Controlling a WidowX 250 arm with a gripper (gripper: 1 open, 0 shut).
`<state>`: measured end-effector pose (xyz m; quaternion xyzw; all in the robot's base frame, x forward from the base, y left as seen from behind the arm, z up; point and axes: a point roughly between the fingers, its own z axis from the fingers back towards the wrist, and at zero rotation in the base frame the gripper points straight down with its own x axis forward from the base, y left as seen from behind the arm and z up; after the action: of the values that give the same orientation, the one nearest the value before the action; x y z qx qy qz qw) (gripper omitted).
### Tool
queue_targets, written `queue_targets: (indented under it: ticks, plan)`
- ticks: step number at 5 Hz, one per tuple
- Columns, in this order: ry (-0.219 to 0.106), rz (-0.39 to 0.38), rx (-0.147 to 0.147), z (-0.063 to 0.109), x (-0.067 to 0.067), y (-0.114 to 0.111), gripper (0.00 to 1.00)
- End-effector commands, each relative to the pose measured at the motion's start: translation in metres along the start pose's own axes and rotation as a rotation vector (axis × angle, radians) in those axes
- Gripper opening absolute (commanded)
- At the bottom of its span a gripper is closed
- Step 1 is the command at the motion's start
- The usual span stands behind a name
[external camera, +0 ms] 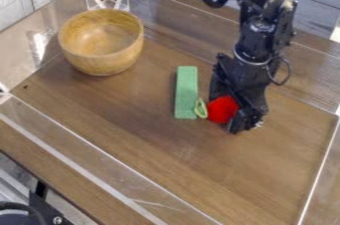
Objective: Move the red object to the left side of the table
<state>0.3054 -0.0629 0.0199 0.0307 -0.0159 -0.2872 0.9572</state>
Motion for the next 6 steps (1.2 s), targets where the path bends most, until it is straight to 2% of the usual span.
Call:
queue_targets:
  ticks: [1,2,3,4,5,6]
  plan:
    - [-0.049,-0.003,-0.012,0.003,0.002,0.0,0.0]
    - [-0.084,0.008,-0.025,0.005,0.005,-0.004,1.0]
    - [-0.11,0.018,-0.032,0.008,0.008,-0.009,0.0]
    - [-0.125,0.026,-0.036,0.009,0.01,-0.014,0.0]
    - [-0.138,0.034,-0.043,0.009,0.012,-0.016,1.0]
    - [-0.143,0.037,-0.052,0.009,0.014,-0.017,0.0]
